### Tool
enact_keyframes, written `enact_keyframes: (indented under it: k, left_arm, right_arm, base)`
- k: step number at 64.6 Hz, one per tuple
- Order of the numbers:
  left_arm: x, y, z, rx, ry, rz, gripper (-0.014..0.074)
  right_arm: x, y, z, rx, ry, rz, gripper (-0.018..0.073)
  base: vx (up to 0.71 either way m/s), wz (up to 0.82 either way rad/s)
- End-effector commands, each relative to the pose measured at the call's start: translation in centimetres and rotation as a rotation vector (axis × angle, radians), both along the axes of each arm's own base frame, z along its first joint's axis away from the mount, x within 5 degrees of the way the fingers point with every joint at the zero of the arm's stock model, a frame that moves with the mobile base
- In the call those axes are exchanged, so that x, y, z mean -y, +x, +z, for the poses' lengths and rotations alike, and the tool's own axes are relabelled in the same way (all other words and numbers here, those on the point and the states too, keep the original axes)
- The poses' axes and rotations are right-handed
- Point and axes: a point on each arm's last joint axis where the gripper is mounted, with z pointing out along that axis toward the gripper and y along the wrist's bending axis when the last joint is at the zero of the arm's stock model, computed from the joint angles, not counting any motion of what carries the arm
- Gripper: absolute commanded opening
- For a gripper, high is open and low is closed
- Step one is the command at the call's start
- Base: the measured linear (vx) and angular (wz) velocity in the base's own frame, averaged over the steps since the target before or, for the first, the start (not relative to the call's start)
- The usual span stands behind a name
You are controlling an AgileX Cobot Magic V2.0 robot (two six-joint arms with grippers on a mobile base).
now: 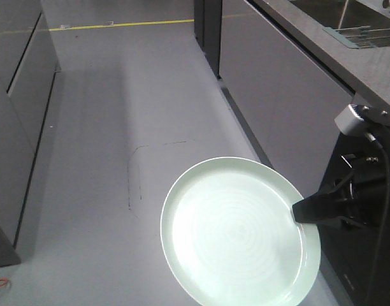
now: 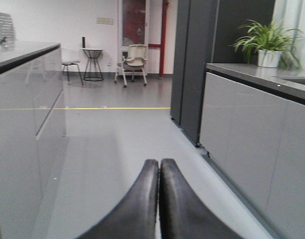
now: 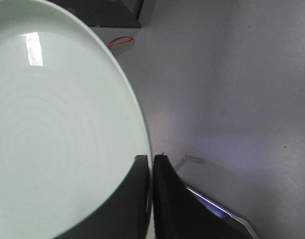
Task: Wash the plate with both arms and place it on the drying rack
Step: 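Turn the base away from the counter holding the plate, then drive down the aisle carrying the plate in the right gripper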
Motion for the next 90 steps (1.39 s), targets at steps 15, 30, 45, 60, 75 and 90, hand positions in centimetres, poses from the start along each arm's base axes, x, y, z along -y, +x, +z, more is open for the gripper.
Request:
enact_keyframes:
  k: [15,30,45,60,75,90]
  left_arm:
    - [0.0,-0.33,1.66,0.117,-0.012,-0.004,-0.0006]
    - [0.0,-0.33,1.66,0.117,-0.012,-0.004,-0.0006]
    - [0.0,-0.33,1.66,0.117,-0.012,-0.004,-0.0006]
    - [0.0,-0.33,1.66,0.117,-0.012,-0.004,-0.0006]
    - [0.0,-0.33,1.66,0.117,-0.012,-0.004,-0.0006]
    - [0.0,-0.33,1.66,0.117,-0.012,-0.004,-0.0006]
  right_arm:
    - [-0.19,-0.03,1.4,0.061,0.048,-0.017,-0.0001]
    - [-0.19,-0.03,1.4,0.061,0.048,-0.017,-0.0001]
    - [-0.19,-0.03,1.4,0.061,0.048,-0.017,-0.0001]
    - [-0.19,-0.03,1.4,0.061,0.048,-0.017,-0.0001]
    - [-0.19,-0.03,1.4,0.061,0.048,-0.017,-0.0001]
    - [-0.19,-0.03,1.4,0.061,0.048,-0.017,-0.0001]
  base:
    - [0.0,0.28]
    - [0.02,0.23]
    - [0.04,0.17]
    - [0.05,0.16]
    - [0.06,0.12]
    - [0.07,0.09]
